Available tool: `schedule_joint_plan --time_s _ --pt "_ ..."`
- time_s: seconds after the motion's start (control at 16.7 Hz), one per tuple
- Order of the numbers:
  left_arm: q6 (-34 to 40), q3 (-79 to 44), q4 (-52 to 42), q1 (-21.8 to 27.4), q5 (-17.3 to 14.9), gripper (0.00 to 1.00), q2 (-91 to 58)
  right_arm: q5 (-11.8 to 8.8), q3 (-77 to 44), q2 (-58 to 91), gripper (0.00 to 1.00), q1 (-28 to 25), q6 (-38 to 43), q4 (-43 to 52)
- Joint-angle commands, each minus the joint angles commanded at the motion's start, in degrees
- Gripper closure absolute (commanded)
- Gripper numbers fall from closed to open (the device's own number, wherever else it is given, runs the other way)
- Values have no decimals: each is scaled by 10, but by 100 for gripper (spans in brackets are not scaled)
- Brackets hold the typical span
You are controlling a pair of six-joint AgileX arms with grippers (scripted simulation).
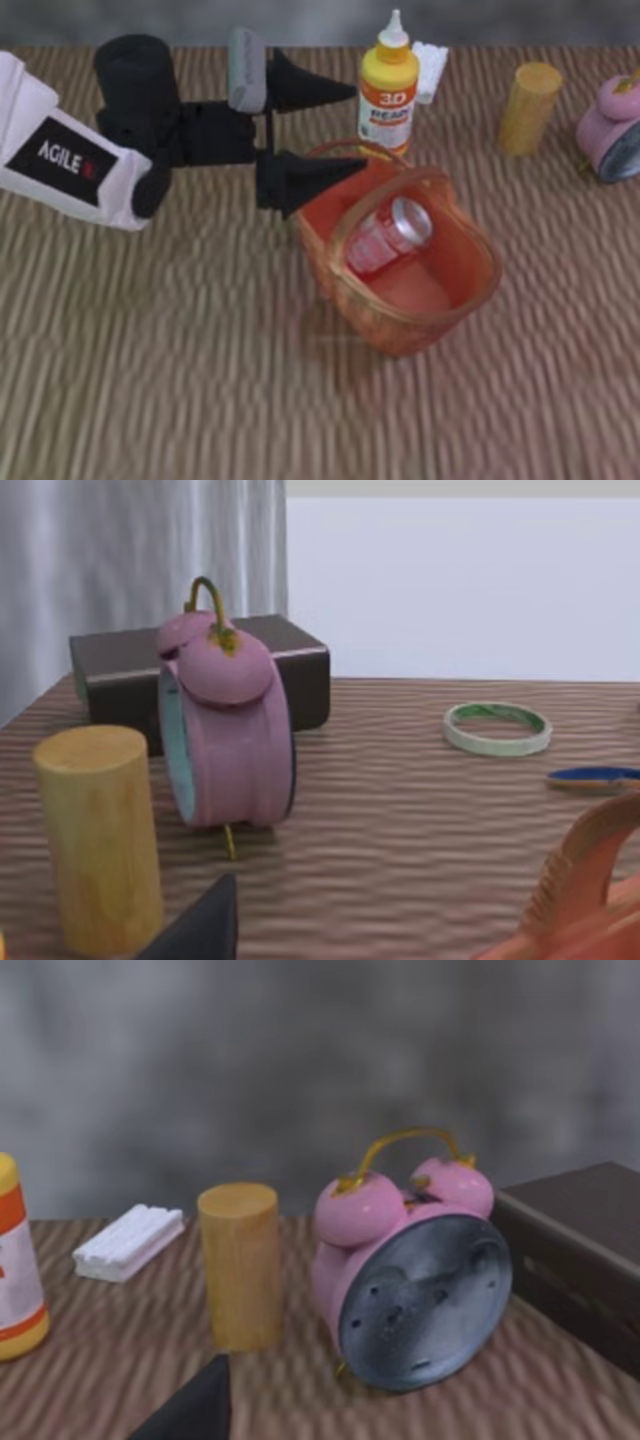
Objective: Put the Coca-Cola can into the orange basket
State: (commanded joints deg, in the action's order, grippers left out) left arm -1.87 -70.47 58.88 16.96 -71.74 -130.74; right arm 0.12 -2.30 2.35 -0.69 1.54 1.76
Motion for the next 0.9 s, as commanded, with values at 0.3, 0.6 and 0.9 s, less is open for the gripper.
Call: schedule_joint_plan --time_s 0.3,0.6,0.9 --pt "23 34 -43 -24 67 0 117 11 -118 127 0 -29 81 95" --pt "56 110 -125 -64 180 0 323 26 -310 339 0 -72 209 250" --pt "81 231 -238 -107 319 0 580 36 -548 599 0 -128 365 439"
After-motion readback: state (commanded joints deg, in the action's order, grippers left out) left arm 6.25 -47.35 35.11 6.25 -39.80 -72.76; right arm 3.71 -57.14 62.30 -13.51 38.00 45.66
